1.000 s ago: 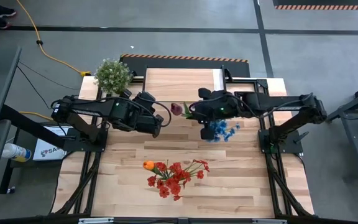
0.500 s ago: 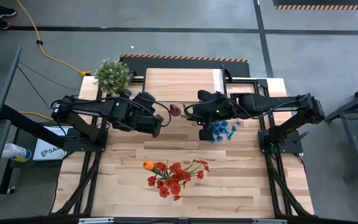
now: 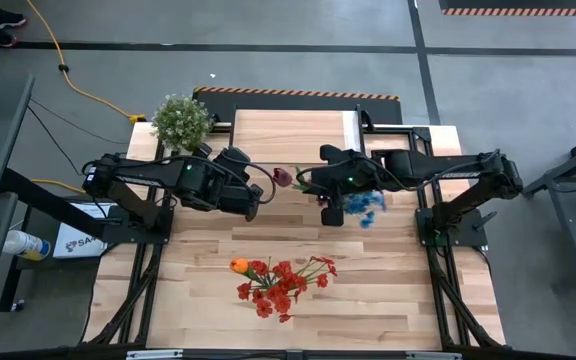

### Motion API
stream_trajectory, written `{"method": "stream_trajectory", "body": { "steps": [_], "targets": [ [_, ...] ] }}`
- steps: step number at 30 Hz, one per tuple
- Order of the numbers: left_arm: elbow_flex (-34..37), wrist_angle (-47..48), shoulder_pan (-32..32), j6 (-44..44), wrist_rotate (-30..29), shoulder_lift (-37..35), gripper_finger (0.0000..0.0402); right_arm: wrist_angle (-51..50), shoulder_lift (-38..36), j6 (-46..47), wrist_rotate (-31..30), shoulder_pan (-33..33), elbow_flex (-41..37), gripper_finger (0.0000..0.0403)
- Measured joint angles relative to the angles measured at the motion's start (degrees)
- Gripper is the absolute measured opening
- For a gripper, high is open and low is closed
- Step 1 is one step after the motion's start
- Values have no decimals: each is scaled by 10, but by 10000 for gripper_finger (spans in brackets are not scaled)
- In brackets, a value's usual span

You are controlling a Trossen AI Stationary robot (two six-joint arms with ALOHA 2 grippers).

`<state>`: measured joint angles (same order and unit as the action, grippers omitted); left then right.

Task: Pick and place flowers into a vace then onto a shelf
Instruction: Put the red flower into the top transparent vase

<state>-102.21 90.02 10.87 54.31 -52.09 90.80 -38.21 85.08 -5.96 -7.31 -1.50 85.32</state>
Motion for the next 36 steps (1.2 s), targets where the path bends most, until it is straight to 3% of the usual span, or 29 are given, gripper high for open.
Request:
{"method": "stream_trajectory", "body": {
  "steps": [16,36],
  "targets": [
    [0,0,0,-2,1,0,138,-1,0,23,1,0,0,18],
    [0,0,0,-2,5,0,138,-8,1,60,3,0,0,10]
  ]
}}
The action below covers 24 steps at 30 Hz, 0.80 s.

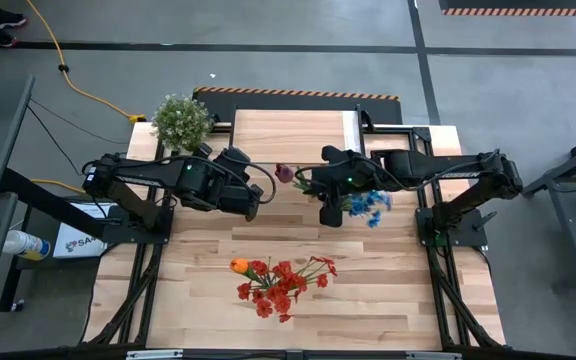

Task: Pick and place flowers into a vace then onto a shelf
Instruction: Put the red flower into the top transparent vase

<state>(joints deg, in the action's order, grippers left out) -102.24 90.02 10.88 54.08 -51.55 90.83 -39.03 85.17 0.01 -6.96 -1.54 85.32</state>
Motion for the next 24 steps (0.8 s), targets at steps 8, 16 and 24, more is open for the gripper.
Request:
{"method": "stream_trajectory", "body": {
  "steps": [8,16,24],
  "targets": [
    [0,0,0,0,0,0,138,-5,0,0,7,0,0,44],
    [0,0,0,0,0,0,138,-16,1,-2,14,0,0,59],
    [0,0,0,0,0,0,138,-19,1,0,12,0,0,60]
  ]
}}
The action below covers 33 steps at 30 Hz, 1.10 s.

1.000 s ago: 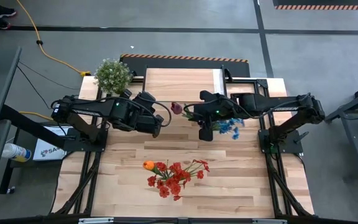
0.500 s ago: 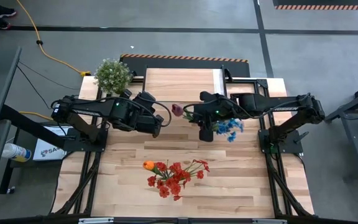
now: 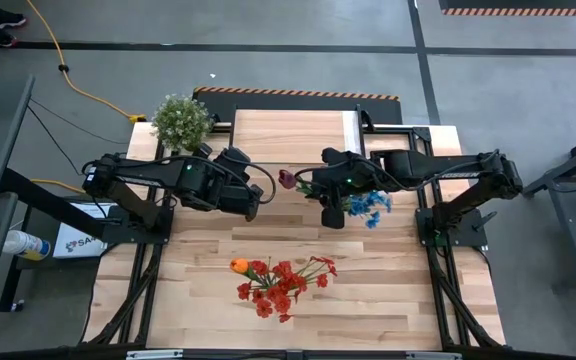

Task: Pick and place flowers into a vace then onto a shelf
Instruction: Put the red flower into the top transparent vase

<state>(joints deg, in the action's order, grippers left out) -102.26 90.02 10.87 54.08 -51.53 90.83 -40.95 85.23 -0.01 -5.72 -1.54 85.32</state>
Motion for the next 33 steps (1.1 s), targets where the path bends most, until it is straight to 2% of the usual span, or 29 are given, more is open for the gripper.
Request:
{"method": "stream_trajectory", "body": {
  "steps": [8,21,33],
  "targets": [
    [0,0,0,0,0,0,138,-7,0,0,-2,0,0,76],
    [0,0,0,0,0,0,138,-26,0,-2,1,0,0,135],
    [0,0,0,0,-1,0,138,-30,0,-4,1,0,0,158]
  ]
}}
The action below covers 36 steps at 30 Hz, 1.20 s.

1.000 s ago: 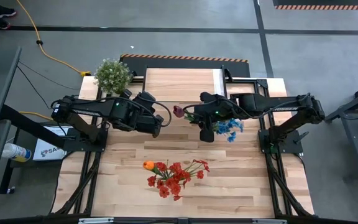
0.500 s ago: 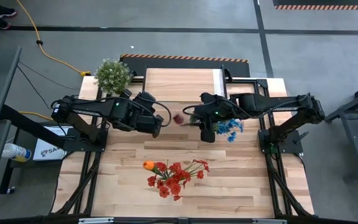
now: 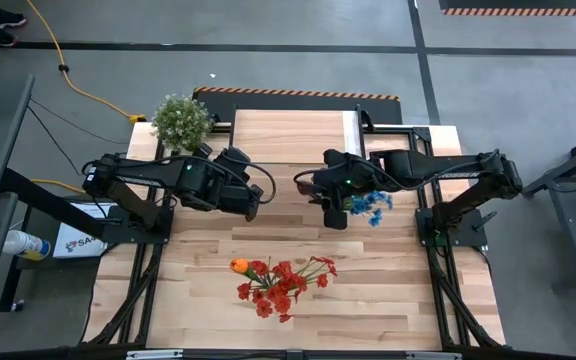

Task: Pick and place flowers into a vace then onto a shelf
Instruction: Put the red flower into the top transparent vase, then put the bottom transparent vase with flowers on the shelf

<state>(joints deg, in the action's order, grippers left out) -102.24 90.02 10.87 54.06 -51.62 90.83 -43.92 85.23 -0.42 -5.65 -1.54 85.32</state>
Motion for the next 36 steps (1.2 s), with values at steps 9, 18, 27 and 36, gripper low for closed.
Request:
{"method": "stream_trajectory", "body": {
  "steps": [9,18,27,36],
  "targets": [
    [0,0,0,0,0,0,138,-2,-8,0,0,0,0,170],
    [0,0,0,0,0,0,138,-13,-37,0,6,0,2,175],
    [0,0,0,0,0,0,138,-5,-68,4,7,0,2,180],
    [0,0,0,0,2,0,138,53,-129,4,31,0,2,180]
  ]
}}
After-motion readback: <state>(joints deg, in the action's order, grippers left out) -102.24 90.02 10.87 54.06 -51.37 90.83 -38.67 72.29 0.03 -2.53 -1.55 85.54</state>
